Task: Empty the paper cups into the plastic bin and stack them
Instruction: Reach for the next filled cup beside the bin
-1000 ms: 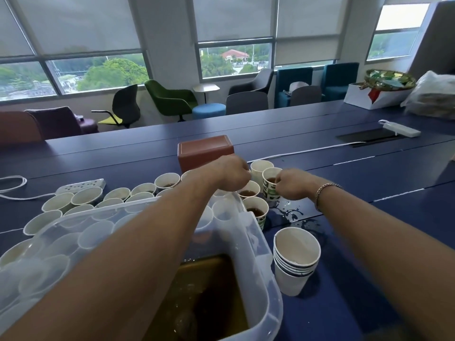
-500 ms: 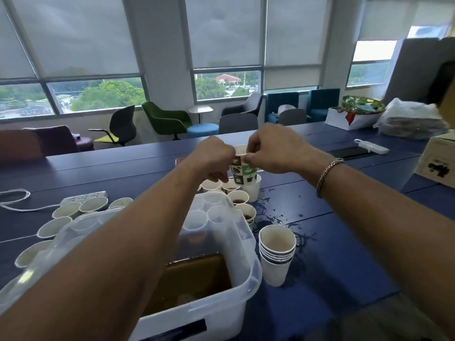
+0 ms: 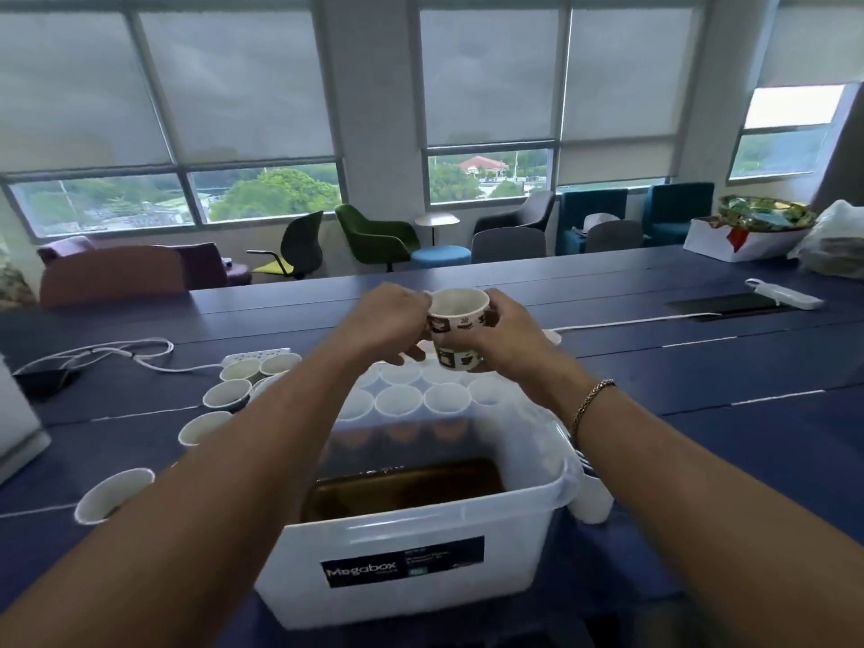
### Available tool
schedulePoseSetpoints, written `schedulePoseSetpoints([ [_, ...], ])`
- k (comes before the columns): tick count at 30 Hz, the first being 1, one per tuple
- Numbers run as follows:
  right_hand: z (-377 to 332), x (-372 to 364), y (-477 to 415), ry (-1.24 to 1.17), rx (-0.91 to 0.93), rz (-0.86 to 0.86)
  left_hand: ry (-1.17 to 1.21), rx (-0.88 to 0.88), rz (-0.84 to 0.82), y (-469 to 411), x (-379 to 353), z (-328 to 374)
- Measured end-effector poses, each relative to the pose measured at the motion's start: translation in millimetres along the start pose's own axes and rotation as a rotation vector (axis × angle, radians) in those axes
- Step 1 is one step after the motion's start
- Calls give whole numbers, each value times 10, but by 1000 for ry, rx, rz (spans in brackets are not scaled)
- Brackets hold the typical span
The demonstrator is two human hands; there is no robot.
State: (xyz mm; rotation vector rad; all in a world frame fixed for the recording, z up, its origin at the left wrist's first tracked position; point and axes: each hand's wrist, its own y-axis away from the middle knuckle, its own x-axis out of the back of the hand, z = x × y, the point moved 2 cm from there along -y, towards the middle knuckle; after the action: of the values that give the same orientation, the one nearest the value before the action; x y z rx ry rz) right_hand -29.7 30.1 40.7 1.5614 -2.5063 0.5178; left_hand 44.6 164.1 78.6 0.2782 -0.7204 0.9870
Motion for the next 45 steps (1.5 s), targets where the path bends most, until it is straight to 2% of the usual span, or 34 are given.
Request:
schedulePoseSetpoints([
  [3, 36, -143, 37, 27, 24, 9, -93, -29, 79, 66, 69, -266],
  [7, 76, -252, 136, 72, 66, 13, -273, 30, 168, 115, 124, -666],
  [13, 142, -370, 198, 173, 106, -24, -353, 29, 281, 246, 172, -870],
  [26, 308, -366, 228, 555, 174, -59, -489, 63, 83, 210, 150, -1163],
  [35, 295, -380, 264, 715, 219, -79, -513, 67, 73, 212, 134, -1184],
  [45, 296, -371, 295, 784, 216, -56, -535, 75, 75, 212, 107, -1171],
])
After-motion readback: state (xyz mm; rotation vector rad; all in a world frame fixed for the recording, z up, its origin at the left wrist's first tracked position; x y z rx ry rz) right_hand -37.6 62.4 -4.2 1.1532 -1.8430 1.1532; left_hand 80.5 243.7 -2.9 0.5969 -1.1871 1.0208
